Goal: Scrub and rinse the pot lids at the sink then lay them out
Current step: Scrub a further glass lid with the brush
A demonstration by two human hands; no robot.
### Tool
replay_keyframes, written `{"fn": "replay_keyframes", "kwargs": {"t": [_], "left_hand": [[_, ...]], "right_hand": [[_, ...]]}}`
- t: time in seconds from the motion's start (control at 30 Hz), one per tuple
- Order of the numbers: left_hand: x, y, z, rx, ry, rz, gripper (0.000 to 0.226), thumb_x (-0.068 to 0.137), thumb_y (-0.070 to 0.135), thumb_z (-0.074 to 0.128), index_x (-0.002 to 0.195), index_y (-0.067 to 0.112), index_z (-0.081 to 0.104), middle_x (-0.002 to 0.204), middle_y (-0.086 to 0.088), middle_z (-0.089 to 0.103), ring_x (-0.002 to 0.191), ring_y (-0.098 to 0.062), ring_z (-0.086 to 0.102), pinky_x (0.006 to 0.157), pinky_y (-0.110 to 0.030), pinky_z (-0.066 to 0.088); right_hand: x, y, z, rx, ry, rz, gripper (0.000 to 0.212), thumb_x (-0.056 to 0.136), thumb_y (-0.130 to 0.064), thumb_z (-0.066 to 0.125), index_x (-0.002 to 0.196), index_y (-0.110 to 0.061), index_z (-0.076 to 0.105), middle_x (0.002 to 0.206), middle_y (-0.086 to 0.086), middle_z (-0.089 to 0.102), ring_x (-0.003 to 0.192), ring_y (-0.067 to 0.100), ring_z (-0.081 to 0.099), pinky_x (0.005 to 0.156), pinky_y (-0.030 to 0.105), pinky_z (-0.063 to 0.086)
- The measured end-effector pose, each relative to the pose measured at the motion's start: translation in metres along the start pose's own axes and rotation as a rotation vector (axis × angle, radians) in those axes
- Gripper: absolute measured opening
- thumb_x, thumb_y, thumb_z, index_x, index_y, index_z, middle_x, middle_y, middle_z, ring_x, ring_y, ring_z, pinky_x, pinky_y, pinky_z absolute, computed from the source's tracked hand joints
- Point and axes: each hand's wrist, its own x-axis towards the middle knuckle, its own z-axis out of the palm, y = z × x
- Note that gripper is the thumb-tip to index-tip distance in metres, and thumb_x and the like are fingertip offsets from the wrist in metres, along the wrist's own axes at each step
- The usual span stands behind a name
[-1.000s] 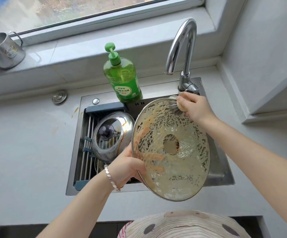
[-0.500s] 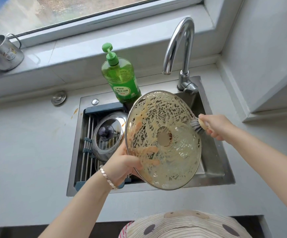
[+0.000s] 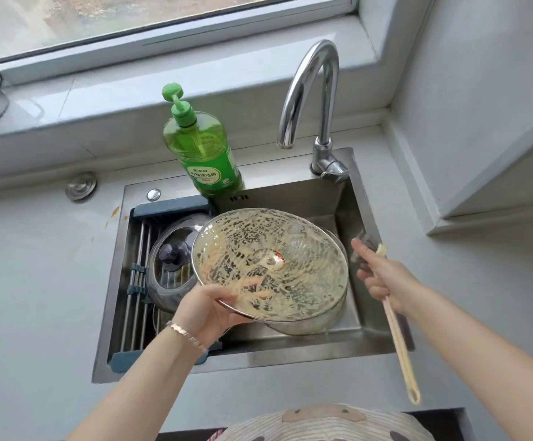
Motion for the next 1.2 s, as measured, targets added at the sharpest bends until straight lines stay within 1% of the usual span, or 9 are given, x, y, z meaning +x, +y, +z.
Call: {"fn": "replay_keyframes", "kwargs": {"t": [0.13,0.3,0.4,0.5,0.67,0.8,1.0,1.07,1.2], "left_hand": [[0.011,-0.014,0.009,-0.12,-0.032,-0.05,0.049,0.073,-0.015,0.031,0.115,0.002,0.051,0.107,-0.027,0.065,0.089,-0.045,0.066,0.066,-0.055,0.056],[0.033,-0.018,0.012,-0.18,-0.067,-0.141,0.058,0.069,-0.016,0.032,0.121,0.003,0.047,0.116,-0.03,0.06,0.095,-0.046,0.063,0.072,-0.057,0.054],[0.06,-0.015,0.011,-0.077,0.212,-0.132,0.067,0.079,-0.02,0.028,0.135,0.014,0.037,0.124,-0.024,0.056,0.093,-0.04,0.065,0.065,-0.048,0.057],[0.079,-0.012,0.009,0.328,0.511,0.01,0.079,0.084,-0.015,0.037,0.144,0.034,0.02,0.136,-0.017,0.043,0.102,-0.033,0.059,0.071,-0.042,0.055],[0.077,0.002,0.009,0.678,0.49,0.078,0.051,0.087,-0.007,0.042,0.134,0.013,0.041,0.082,-0.004,0.055,0.066,-0.013,0.052,0.064,-0.028,0.052],[0.075,0.01,0.002,0.7,0.451,0.082,0.037,0.087,-0.007,0.042,0.119,0.005,0.055,0.093,-0.004,0.059,0.067,-0.011,0.054,0.064,-0.027,0.049],[0.075,0.011,-0.003,0.672,0.427,0.075,0.031,0.085,-0.009,0.043,0.106,0.007,0.057,0.09,-0.009,0.06,0.084,-0.021,0.058,0.064,-0.026,0.052],[0.076,0.012,-0.003,0.674,0.421,0.074,0.031,0.085,-0.01,0.041,0.104,0.008,0.057,0.098,-0.011,0.06,0.092,-0.023,0.059,0.065,-0.026,0.052],[0.079,0.014,-0.004,0.711,0.418,0.099,0.029,0.086,-0.009,0.041,0.104,0.008,0.058,0.097,-0.011,0.061,0.09,-0.025,0.059,0.071,-0.031,0.053]], "right_hand": [[-0.005,-0.005,0.003,0.099,-0.195,0.108,0.016,0.076,-0.016,0.069,0.074,-0.007,0.056,0.047,-0.001,0.053,0.027,0.0,0.019,0.025,0.012,0.014],[-0.003,-0.013,-0.003,0.09,-0.125,0.101,0.008,0.087,0.0,0.055,0.079,0.001,0.055,0.043,-0.001,0.044,0.023,0.0,0.02,0.025,0.012,0.014],[0.008,-0.009,-0.005,0.078,-0.028,0.083,0.004,0.086,0.0,0.057,0.084,0.003,0.057,0.063,0.008,0.042,0.023,0.001,0.019,0.025,0.013,0.014],[0.016,-0.002,0.007,0.088,0.088,0.071,0.007,0.086,0.004,0.056,0.08,0.004,0.056,0.063,0.012,0.057,0.023,0.001,0.019,0.025,0.013,0.014],[0.03,0.003,0.042,0.129,0.258,0.104,0.014,0.085,0.007,0.055,0.072,0.003,0.057,0.031,-0.003,0.044,0.02,0.001,0.019,0.026,0.012,0.013],[0.047,0.008,0.062,0.333,0.24,0.186,0.024,0.089,0.005,0.053,0.066,-0.002,0.049,0.054,0.005,0.051,0.018,0.001,0.019,0.024,0.013,0.014],[0.064,0.012,0.075,0.495,0.136,0.306,0.023,0.097,-0.004,0.043,0.074,-0.004,0.047,0.025,-0.004,0.036,0.017,0.003,0.016,0.024,0.012,0.015],[0.07,0.019,0.077,0.475,0.146,0.32,0.021,0.096,-0.004,0.044,0.076,-0.001,0.047,0.034,0.001,0.047,0.018,0.003,0.018,0.024,0.012,0.017],[0.083,0.035,0.079,0.373,0.217,0.318,0.021,0.096,-0.004,0.046,0.075,0.001,0.047,0.107,0.016,0.063,0.019,0.003,0.019,0.024,0.012,0.02]]}}
